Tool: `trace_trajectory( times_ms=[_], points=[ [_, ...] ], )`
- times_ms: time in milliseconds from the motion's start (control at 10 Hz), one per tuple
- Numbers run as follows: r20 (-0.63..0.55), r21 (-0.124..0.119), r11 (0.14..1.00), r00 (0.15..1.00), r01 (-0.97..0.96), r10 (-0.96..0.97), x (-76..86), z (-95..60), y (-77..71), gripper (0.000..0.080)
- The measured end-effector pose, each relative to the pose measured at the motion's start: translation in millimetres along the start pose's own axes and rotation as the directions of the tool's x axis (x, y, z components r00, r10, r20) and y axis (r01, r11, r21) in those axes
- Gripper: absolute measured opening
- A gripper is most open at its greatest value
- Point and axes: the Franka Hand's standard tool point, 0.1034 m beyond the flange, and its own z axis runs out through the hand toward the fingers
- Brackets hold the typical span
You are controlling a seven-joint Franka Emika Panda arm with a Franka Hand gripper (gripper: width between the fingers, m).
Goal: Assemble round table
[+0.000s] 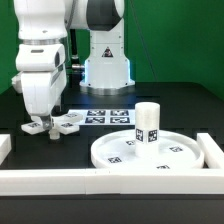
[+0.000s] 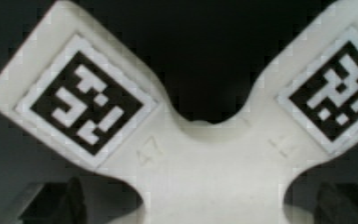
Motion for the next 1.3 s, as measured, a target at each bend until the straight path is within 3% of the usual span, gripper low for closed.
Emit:
trace_trajectory(
  times_ms=[700, 800, 900, 1000, 1300],
  points=[
    [0.002, 0.005, 1.000, 1.000, 0.000, 0.000, -0.9, 5.7, -2.5, 0.0649],
    [0.001, 0.008, 1.000, 1.000, -0.002, 0.002, -1.4, 7.2, -3.4, 0.0521],
    [0.001, 0.009, 1.000, 1.000, -0.002, 0.002, -1.4, 7.7, -3.6, 0.0521],
    [0.001, 0.009, 1.000, 1.000, -0.003, 0.003, -1.8, 7.7, -3.7, 0.0447],
    [0.000, 0.014, 1.000, 1.000, -0.007, 0.007, -2.2, 7.5, -4.4, 0.0447]
  ],
)
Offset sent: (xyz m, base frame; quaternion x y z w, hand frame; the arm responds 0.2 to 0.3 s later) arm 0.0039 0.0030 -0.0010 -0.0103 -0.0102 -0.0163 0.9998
